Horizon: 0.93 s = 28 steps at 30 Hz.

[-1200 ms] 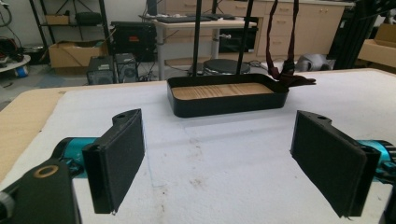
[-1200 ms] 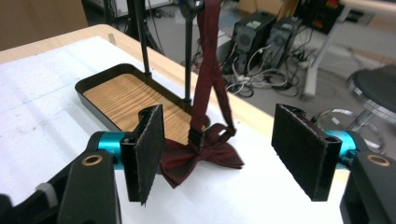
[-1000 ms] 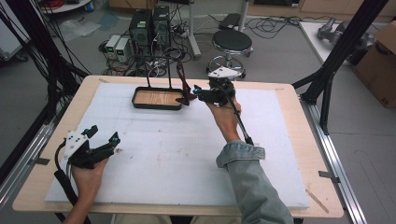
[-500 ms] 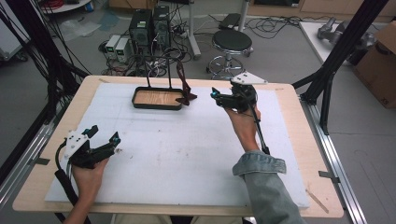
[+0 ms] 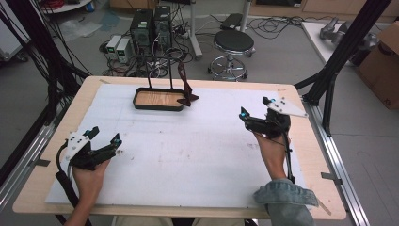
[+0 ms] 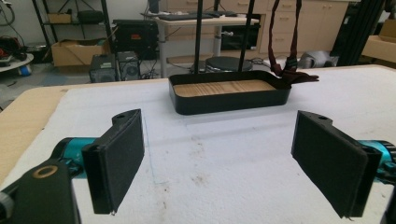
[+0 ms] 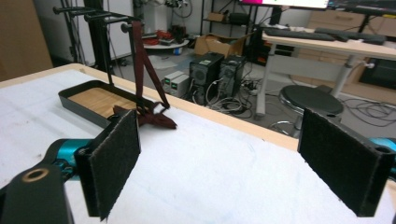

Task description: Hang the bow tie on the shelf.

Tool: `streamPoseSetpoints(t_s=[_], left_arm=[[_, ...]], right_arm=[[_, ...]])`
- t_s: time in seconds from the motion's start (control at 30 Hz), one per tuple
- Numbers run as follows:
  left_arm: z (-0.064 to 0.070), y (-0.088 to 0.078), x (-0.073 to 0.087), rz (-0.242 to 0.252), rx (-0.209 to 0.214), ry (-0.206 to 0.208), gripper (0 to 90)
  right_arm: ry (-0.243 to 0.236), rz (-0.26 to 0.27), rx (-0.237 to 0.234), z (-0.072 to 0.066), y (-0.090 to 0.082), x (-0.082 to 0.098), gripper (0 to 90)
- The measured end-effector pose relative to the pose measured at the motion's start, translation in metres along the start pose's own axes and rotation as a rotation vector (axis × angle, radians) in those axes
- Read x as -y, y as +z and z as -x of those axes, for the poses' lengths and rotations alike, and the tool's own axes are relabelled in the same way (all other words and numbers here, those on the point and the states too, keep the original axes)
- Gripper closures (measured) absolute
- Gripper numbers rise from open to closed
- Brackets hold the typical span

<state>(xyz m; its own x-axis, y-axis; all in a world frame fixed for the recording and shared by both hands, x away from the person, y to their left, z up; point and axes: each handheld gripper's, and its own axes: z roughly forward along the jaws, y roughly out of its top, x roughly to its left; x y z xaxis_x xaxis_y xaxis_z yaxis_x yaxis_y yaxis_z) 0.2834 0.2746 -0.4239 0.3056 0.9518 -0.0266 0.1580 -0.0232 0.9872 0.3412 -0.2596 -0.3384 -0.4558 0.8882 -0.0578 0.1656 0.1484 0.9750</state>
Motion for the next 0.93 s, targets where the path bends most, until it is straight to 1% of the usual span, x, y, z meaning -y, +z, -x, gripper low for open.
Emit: streamPoseSetpoints(t_s=[0.07,0.1,0.13,0.17,0.2,0.27,0.4,0.47,0.57,0.67,0.77,0.93], left_arm=[[0.001,0.001,0.001,-0.006,-0.001,0.003,17.4],[0.001,0.001,0.001,-0.011,0.0,0.006,17.3],[0.001,0.001,0.001,-0.012,0.001,0.006,17.3],[0.001,0.001,0.001,-0.013,0.001,0.007,17.3],[0.001,0.001,0.001,-0.014,-0.001,0.009,17.3],[0.001,0.001,0.001,-0.016,-0.003,0.01,17.2],[0.0,0.001,0.002,-0.018,-0.008,0.011,17.1],[0.0,0.001,0.002,-0.024,-0.009,0.013,17.1],[0.001,0.002,0.002,-0.026,-0.011,0.013,17.1],[0.001,0.002,0.003,-0.031,-0.014,0.014,17.1],[0.0,0.001,0.003,-0.035,-0.015,0.014,17.1],[-0.001,0.001,0.003,-0.039,-0.014,0.013,17.1]], right_arm=[[0.008,0.01,0.01,0.002,-0.011,0.009,11.7],[0.015,0.004,0.017,0.003,-0.016,0.013,11.7],[0.022,0.015,0.021,0.005,-0.021,0.018,11.7],[0.032,0.026,0.025,0.006,-0.025,0.023,11.7],[0.046,0.024,0.03,0.007,-0.03,0.027,11.7],[0.054,0.03,0.043,0.009,-0.037,0.036,11.6],[0.062,0.02,0.053,0.007,-0.047,0.054,11.6],[0.065,0.015,0.057,0.006,-0.05,0.062,11.6],[0.052,-0.006,0.068,0.004,-0.052,0.075,11.6],[0.067,-0.024,0.067,0.004,-0.053,0.086,11.6],[0.08,-0.019,0.074,0.006,-0.054,0.092,11.6],[0.104,-0.014,0.071,0.005,-0.058,0.096,11.6]])
